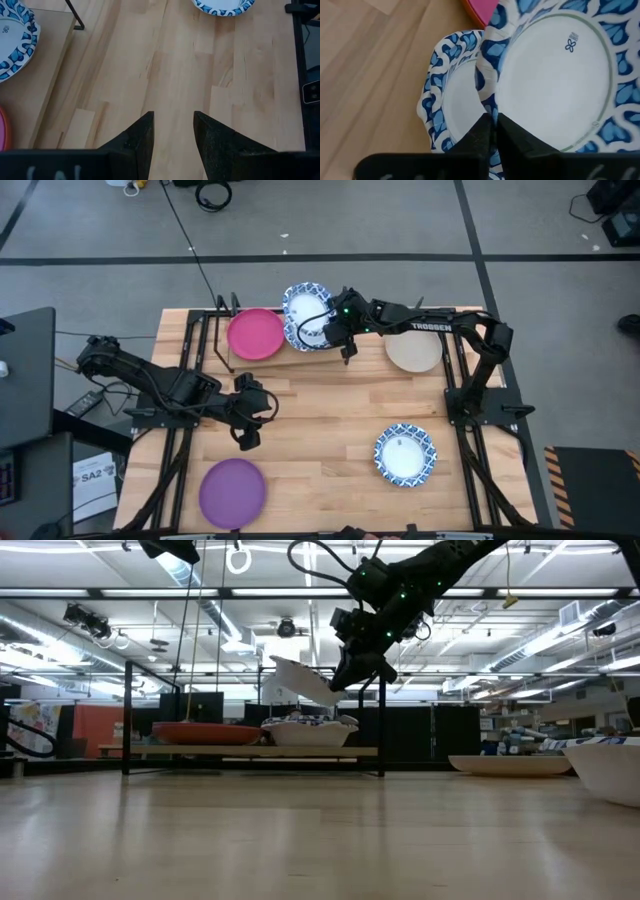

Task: Place and stack plates onto a shelf
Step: Stack the white bowl on top of the white bowl on the shelf

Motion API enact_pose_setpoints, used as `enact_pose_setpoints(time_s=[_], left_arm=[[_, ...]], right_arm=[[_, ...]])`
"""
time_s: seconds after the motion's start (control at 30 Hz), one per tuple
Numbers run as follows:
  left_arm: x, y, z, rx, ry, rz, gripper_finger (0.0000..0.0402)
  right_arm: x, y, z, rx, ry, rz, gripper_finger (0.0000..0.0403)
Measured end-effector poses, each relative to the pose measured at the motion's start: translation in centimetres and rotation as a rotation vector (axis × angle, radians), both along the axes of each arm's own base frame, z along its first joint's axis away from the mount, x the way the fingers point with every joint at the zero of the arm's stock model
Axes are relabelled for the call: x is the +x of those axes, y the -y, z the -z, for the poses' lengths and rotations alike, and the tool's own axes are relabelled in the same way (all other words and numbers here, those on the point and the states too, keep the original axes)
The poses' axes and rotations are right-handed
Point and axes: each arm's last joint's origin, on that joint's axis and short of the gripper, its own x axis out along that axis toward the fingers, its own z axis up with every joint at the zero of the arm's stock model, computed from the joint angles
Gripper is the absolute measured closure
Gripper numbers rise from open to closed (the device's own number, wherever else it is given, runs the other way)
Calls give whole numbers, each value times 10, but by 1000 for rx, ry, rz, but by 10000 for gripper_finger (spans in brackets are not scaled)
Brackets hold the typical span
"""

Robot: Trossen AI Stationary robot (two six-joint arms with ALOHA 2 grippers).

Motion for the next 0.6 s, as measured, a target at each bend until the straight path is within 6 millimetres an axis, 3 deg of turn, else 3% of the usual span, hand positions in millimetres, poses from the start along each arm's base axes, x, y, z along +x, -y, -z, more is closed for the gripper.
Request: enact_pose_setpoints(time_s=[0.3, 0.6], left_arm=[[0, 0, 0, 0, 0, 0, 259], [0, 0, 0, 0, 0, 0, 259]], right_arm=[[0, 0, 0, -4, 1, 4, 329], [1, 0, -1, -8, 8, 4, 323]])
